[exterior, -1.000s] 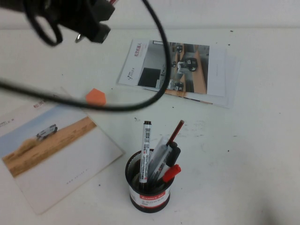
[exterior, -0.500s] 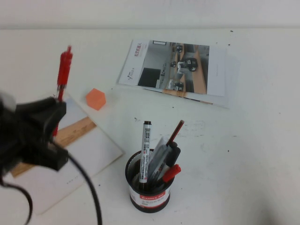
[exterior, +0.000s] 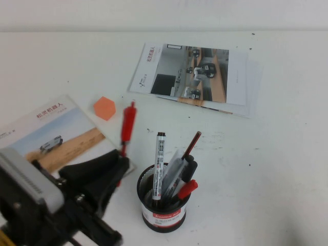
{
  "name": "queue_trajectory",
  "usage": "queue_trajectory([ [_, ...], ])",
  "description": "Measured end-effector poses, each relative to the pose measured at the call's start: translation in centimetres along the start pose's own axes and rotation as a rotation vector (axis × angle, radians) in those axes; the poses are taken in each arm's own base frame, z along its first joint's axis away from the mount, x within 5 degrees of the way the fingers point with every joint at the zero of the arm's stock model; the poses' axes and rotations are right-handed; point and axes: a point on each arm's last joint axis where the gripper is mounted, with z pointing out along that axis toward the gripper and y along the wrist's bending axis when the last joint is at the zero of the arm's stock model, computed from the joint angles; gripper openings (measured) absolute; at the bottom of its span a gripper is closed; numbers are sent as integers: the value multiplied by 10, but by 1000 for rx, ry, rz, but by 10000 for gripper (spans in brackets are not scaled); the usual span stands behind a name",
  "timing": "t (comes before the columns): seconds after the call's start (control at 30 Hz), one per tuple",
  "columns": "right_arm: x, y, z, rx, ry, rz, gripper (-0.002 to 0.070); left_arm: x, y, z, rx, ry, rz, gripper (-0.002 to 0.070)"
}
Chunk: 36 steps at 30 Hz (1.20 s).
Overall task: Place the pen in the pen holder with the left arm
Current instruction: Place the pen onto the pen holder
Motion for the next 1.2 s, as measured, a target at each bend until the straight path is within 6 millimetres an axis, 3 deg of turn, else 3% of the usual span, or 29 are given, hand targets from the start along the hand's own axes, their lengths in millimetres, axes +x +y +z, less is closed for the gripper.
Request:
queue_trajectory([
  [0.33,0,0,0,0,0,0,-22,28,-19,36,47,-52,-20,66],
  [0.57,0,0,0,0,0,0,-22,58,-28,54,77,-15,-38,66],
  [0.83,0,0,0,-1,0,2,-22,82,-30,61,75,74,-56,66],
  [1.2,0,0,0,-1,0,2,-22,86,-26,62,27,88,-69,66],
])
